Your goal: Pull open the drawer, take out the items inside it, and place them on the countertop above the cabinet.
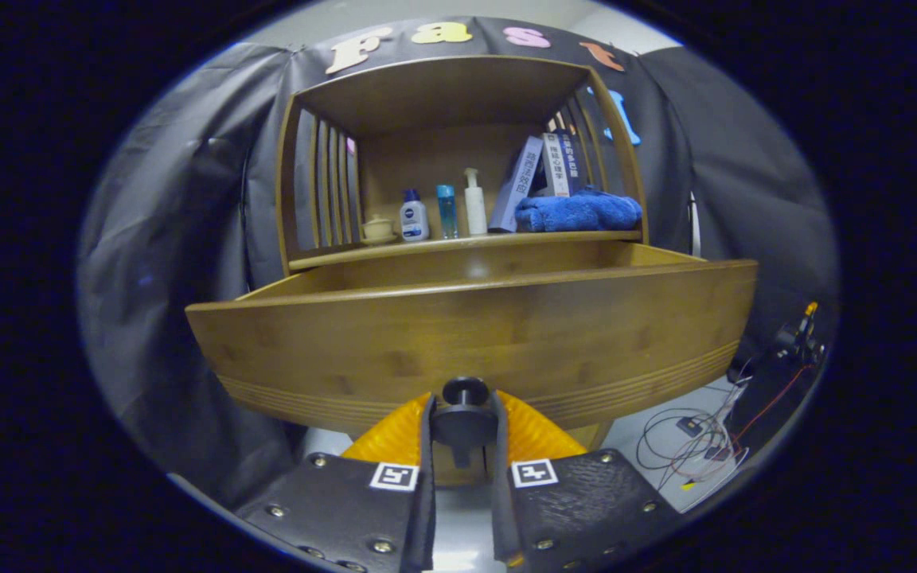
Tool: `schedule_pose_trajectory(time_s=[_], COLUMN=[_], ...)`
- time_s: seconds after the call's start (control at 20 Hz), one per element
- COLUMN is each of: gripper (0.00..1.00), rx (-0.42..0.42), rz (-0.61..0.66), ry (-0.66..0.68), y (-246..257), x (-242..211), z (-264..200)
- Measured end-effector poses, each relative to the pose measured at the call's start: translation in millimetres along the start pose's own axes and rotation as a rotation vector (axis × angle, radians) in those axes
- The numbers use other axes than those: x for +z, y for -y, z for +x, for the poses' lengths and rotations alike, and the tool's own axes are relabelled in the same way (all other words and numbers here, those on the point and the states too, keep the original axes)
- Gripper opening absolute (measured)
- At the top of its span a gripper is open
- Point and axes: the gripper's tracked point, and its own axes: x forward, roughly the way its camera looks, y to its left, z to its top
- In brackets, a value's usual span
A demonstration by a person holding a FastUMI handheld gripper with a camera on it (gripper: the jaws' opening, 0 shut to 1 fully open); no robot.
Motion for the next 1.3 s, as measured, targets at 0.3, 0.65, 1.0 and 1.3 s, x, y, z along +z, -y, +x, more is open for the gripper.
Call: schedule_pose_trajectory(time_s=[0.3,0.65,1.0,1.3], gripper=[0.52,0.97,0.98,0.99], rx=[-0.026,-0.084,-0.114,-0.117], rz=[0.0,0.016,0.024,-0.015], ry=[0.021,0.067,-0.192,-0.433], y=[9.9,32.3,37.1,35.2], x=[35.2,120.9,128.6,96.6], z=[-18.2,-22.6,40.8,96.8])
